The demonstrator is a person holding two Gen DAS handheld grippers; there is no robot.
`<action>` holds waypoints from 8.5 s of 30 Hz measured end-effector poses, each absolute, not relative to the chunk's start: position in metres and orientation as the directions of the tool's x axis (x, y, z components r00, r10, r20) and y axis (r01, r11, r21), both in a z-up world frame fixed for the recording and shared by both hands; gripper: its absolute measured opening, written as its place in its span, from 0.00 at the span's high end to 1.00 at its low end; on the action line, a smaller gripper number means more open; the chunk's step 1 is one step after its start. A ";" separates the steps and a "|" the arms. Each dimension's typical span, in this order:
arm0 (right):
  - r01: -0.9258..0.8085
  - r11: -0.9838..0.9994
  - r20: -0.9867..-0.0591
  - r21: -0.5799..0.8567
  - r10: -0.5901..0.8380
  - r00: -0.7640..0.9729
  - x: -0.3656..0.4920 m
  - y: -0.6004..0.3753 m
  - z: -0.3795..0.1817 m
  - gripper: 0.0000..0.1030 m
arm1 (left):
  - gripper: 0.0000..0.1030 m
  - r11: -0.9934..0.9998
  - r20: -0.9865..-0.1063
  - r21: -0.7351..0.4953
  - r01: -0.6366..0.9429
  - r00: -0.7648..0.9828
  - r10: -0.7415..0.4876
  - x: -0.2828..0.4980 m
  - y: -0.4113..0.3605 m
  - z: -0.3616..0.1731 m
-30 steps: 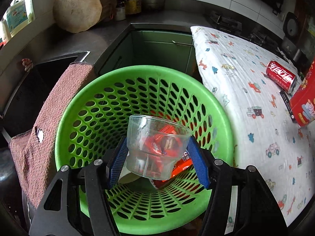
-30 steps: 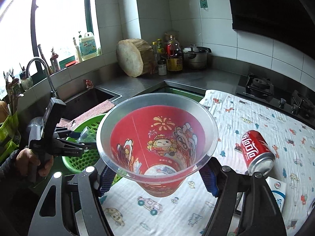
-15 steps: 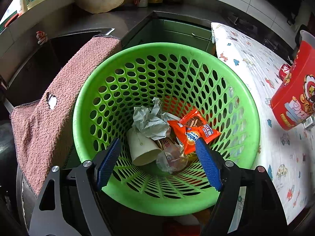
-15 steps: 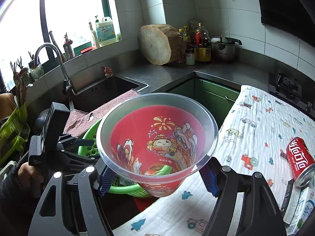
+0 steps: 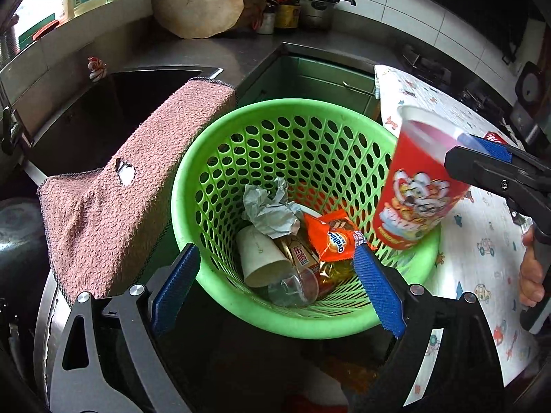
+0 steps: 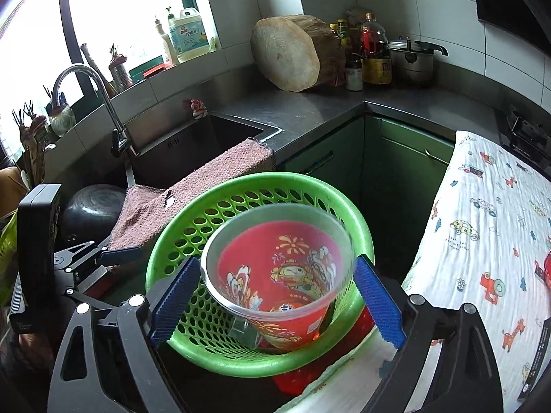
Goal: Collect trash
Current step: 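Drop the clear cup into the basket with the left gripper while the right drops the red cup, then grasp the blue-white can with the right gripper while the left grasps the red cola can, then drop the cola can into the basket with the left gripper while the right drops the blue-white can, then reach the right gripper to the white milk carton and grasp it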
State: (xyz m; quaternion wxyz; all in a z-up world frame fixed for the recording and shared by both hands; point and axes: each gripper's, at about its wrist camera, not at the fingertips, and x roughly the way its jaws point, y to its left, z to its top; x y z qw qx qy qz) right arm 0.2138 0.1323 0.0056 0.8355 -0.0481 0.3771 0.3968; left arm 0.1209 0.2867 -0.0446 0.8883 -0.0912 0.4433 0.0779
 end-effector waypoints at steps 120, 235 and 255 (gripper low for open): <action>0.310 0.926 -0.864 0.216 0.034 0.502 0.279 -0.454 -0.046 0.24 | 0.27 0.793 -0.774 -0.600 -0.104 0.325 -0.543 0.418 -0.091 -0.073; -0.595 0.728 -0.727 0.339 0.604 0.325 0.231 0.069 0.015 0.14 | 0.18 0.877 -0.805 -0.282 -0.390 0.593 0.005 0.139 0.295 -0.031; -0.161 0.984 -0.777 0.080 0.163 0.608 0.235 -0.177 0.003 0.14 | 0.17 0.930 -0.787 -0.301 -0.212 0.606 -0.116 0.181 0.186 -0.021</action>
